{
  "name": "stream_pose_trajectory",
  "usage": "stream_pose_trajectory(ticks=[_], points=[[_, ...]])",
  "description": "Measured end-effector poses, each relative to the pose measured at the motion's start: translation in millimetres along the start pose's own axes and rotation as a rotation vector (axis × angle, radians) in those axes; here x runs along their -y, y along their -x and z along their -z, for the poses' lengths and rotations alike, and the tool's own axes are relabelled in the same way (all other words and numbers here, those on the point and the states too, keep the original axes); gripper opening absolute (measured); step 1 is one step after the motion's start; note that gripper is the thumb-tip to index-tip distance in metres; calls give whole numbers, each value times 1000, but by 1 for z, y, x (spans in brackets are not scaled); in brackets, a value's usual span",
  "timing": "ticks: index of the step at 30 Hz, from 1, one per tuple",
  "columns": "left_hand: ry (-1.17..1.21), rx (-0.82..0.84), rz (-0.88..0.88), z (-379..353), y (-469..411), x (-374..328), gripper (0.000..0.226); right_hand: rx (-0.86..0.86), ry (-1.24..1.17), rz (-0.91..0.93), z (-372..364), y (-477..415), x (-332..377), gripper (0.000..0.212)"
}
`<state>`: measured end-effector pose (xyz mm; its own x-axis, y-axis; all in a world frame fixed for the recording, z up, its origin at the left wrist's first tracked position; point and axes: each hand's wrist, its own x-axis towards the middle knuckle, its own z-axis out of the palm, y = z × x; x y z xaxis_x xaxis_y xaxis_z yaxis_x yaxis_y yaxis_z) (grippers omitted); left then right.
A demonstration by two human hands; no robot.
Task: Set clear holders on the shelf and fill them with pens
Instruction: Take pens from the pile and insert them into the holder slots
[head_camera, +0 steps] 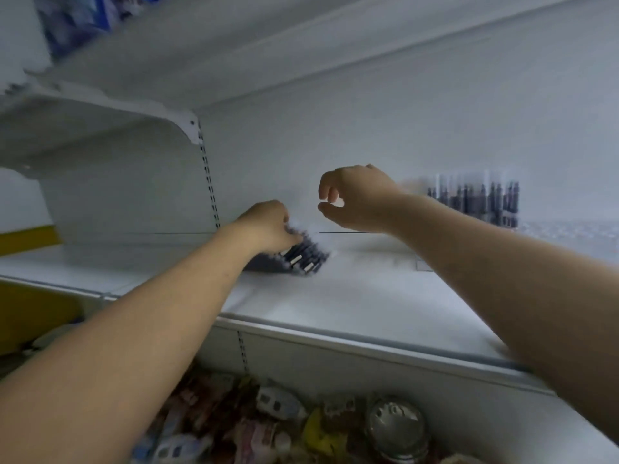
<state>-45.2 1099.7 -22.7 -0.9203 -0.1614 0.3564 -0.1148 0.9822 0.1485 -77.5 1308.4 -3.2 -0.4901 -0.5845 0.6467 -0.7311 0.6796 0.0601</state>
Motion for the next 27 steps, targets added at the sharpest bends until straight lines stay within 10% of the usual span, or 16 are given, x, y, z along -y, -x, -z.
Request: stream_pose_trajectory(ticks=[10, 27], points=[[-73, 73, 69, -1, -5, 1, 74, 19, -27, 26, -11, 19, -14, 19], [-140, 196, 136, -3, -17, 2, 56, 30, -100, 5, -10, 23, -13, 15]])
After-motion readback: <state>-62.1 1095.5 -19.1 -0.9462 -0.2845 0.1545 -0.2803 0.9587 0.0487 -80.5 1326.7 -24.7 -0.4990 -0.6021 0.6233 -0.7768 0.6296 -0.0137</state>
